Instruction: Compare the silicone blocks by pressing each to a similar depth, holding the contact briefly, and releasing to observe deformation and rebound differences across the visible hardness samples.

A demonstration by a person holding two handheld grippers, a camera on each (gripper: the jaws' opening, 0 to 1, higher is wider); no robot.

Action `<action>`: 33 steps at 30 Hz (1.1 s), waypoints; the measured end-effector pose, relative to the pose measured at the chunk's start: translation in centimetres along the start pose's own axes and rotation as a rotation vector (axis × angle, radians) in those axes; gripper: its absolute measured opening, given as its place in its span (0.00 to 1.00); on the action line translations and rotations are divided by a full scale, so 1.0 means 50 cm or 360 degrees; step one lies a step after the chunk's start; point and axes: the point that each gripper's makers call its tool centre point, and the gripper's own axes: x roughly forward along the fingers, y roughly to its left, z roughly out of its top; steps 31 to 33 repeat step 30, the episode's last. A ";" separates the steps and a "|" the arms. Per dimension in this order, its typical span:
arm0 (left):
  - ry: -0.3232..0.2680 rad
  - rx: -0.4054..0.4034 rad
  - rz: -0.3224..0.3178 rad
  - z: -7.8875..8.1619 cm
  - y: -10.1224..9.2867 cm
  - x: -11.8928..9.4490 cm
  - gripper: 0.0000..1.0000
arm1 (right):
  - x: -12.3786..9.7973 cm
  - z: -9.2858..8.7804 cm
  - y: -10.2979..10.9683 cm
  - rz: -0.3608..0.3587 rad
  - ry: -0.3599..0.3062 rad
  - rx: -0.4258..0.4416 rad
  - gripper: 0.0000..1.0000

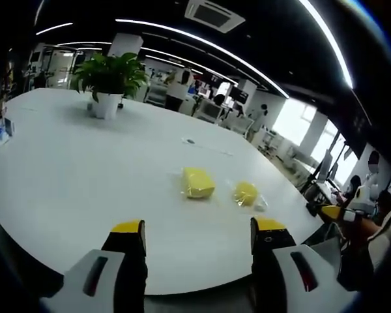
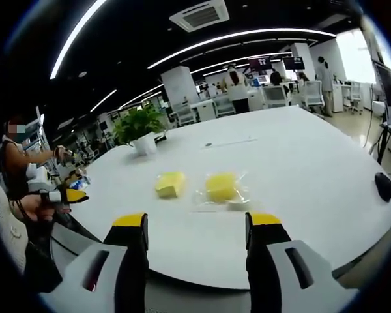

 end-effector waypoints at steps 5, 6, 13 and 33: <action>0.0001 -0.0001 0.0004 -0.001 0.001 -0.002 0.64 | 0.000 -0.002 0.000 0.0003 0.0003 -0.0002 0.55; 0.0001 -0.0003 0.0003 -0.001 0.001 -0.002 0.64 | 0.000 -0.002 0.000 0.0004 0.0005 -0.0002 0.55; 0.0007 0.0003 0.0002 -0.002 0.000 -0.002 0.64 | 0.001 -0.001 0.003 0.0009 0.0002 -0.0009 0.55; 0.0011 0.0001 0.0004 -0.003 0.001 -0.007 0.64 | 0.000 -0.005 0.005 0.0015 0.0019 -0.0018 0.55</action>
